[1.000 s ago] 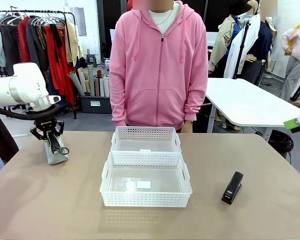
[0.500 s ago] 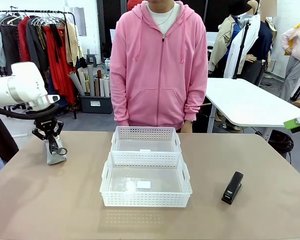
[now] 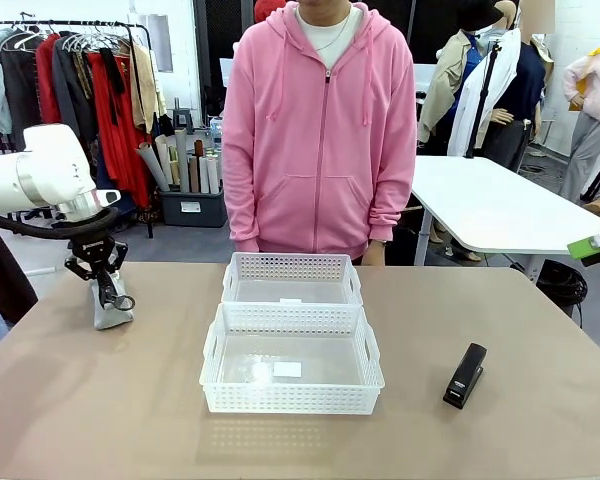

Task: Distribute items into two baskets.
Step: Pick up the Pencil pouch that the person points to.

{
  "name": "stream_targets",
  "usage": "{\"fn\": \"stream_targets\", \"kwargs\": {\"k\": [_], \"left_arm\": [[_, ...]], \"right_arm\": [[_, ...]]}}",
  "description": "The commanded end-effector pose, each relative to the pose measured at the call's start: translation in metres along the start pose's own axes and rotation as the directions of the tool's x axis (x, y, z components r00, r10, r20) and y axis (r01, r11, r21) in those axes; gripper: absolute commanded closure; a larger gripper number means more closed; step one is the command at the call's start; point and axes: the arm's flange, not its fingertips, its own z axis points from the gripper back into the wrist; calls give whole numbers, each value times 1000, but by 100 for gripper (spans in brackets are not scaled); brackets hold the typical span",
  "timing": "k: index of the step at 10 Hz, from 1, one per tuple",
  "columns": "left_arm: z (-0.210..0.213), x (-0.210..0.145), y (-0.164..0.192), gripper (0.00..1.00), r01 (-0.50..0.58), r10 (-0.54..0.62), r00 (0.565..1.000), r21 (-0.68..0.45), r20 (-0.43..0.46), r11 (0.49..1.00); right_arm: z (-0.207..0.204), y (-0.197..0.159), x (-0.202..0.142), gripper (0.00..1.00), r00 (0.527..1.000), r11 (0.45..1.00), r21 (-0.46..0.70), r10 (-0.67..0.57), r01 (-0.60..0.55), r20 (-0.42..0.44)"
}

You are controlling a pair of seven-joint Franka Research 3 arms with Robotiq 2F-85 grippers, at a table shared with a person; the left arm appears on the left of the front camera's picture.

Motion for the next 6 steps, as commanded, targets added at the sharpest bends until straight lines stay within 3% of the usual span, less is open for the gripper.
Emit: {"fn": "stream_targets", "kwargs": {"k": [1, 5, 6], "left_arm": [[0, 0, -1, 100, 8, -8, 1000, -1, 6, 1000], [0, 0, 0, 100, 0, 0, 1000, 0, 0, 1000], [17, -6, -11, 100, 91, -91, 996, 41, -12, 995]], "right_arm": [[1, 1, 1, 0, 1000, 1000, 11, 9, -9, 9], [1, 1, 1, 0, 1000, 1000, 11, 9, -9, 9], [1, 1, 1, 0, 1000, 1000, 11, 9, -9, 9]]}}
